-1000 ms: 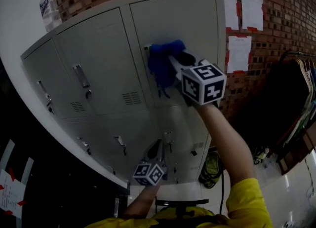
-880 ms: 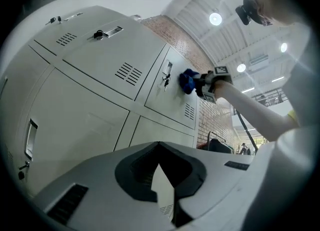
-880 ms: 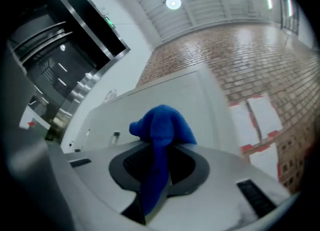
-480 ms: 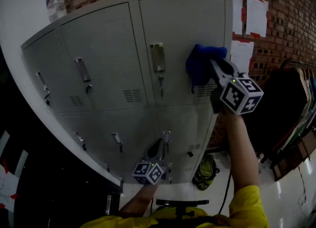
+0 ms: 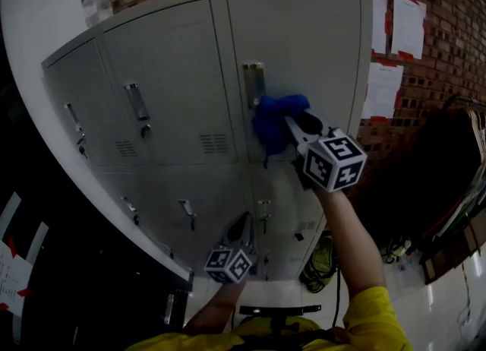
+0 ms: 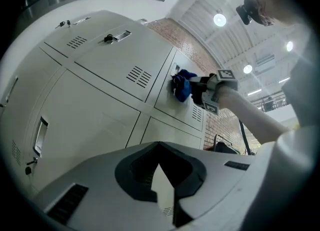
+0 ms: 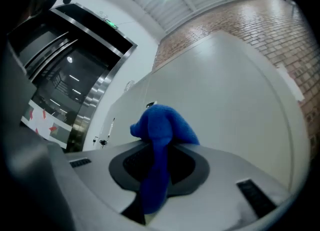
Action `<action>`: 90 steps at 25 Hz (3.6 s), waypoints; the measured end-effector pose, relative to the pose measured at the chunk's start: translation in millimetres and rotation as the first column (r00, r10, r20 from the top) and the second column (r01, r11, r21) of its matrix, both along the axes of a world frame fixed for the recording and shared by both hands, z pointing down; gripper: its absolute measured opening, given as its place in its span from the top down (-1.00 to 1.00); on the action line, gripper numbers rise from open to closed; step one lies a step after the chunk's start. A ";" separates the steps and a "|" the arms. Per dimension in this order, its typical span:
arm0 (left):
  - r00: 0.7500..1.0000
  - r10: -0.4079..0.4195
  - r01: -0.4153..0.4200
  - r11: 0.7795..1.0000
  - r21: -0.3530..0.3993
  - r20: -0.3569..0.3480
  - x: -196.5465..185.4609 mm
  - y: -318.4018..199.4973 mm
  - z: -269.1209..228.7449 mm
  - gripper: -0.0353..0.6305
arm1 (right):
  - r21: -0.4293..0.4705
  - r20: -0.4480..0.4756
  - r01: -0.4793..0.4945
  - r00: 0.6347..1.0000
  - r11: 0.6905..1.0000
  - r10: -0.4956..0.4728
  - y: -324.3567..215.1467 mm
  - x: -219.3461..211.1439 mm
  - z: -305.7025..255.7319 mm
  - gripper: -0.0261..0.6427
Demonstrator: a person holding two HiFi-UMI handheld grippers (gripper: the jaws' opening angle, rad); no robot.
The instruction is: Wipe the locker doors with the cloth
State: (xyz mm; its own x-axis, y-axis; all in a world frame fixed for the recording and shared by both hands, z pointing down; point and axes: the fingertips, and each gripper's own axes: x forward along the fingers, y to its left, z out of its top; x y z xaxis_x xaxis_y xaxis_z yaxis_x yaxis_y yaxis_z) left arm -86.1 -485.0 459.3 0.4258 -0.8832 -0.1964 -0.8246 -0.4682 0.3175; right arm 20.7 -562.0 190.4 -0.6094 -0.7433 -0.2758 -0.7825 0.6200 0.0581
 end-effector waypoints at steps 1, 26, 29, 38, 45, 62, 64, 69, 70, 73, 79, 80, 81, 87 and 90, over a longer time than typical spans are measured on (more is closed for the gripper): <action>1.000 -0.001 0.001 1.000 0.001 -0.005 -0.4 -1.0 0.6 0.92 | -0.002 0.012 -0.027 1.000 1.000 0.027 0.4 19.3 1.0 0.71; 0.999 -0.045 0.046 0.999 -0.027 0.025 -25.2 2.0 11.9 0.92 | -0.139 0.026 0.112 0.994 0.984 -0.110 -4.9 -41.7 91.0 0.72; 1.000 -0.019 0.019 1.000 -0.015 0.016 -18.5 1.4 9.6 0.92 | -0.137 0.079 -0.001 0.997 0.991 0.012 -4.2 30.8 87.3 0.72; 1.000 0.012 -0.012 1.000 0.001 -0.005 -15.5 -2.8 2.2 0.92 | -0.161 0.052 -0.392 0.913 0.906 0.405 -3.4 177.9 102.0 0.72; 1.000 0.001 -0.001 1.000 0.006 0.013 -33.2 -2.8 2.6 0.92 | -0.089 -0.003 -0.304 0.952 0.949 0.305 43.2 92.7 137.0 0.71; 0.999 -0.025 0.027 0.998 -0.052 0.037 -51.1 109.3 34.5 0.92 | -0.297 0.081 -0.027 0.995 0.955 0.053 192.7 -25.0 286.7 0.71; 0.998 -0.031 0.033 0.999 -0.041 0.045 -38.9 144.0 32.3 0.92 | -0.288 0.110 -0.007 0.993 0.958 0.041 235.7 -10.3 283.6 0.71; 0.998 -0.056 0.057 0.998 -0.026 0.027 1.5 256.9 44.8 0.92 | -0.283 0.135 -0.014 0.989 0.959 0.054 363.9 52.8 297.8 0.71; 0.998 -0.064 0.065 0.997 -0.034 0.021 7.6 283.3 50.3 0.92 | -0.290 0.142 -0.010 0.988 0.957 0.054 390.2 62.6 302.7 0.71; 0.997 -0.076 0.078 0.994 -0.079 0.028 20.3 359.0 64.6 0.92 | -0.326 0.161 -0.003 0.985 0.945 0.059 463.5 82.8 313.2 0.71; 0.996 -0.083 0.084 0.993 -0.084 0.023 26.6 455.9 45.7 0.92 | -0.310 0.176 0.005 0.983 0.951 0.052 569.5 99.6 295.9 0.72; 0.997 -0.073 0.075 0.994 -0.074 0.026 28.3 466.5 40.5 0.92 | -0.307 0.180 0.005 0.982 0.952 0.053 581.8 100.9 293.8 0.72; 0.998 -0.065 0.066 0.996 -0.066 0.027 29.2 477.3 35.6 0.92 | -0.309 0.187 0.005 0.981 0.951 0.056 593.3 101.7 292.9 0.72; 0.998 -0.038 0.042 0.996 -0.075 0.044 16.5 536.2 17.0 0.92 | -0.321 0.220 -0.033 0.969 0.946 0.109 642.7 89.1 287.1 0.72; 0.999 -0.036 0.039 0.997 -0.067 0.040 -3.8 559.5 10.9 0.92 | -0.314 0.223 -0.027 0.970 0.949 0.102 661.6 66.1 280.2 0.72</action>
State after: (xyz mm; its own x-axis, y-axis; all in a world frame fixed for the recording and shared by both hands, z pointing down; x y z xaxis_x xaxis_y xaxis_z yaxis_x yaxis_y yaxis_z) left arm -89.9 74.6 470.2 0.3983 -0.9094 -0.1198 -0.8533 -0.4153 0.3152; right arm 86.8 99.6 470.7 -0.5036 -0.8496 -0.1566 -0.7897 0.5262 -0.3154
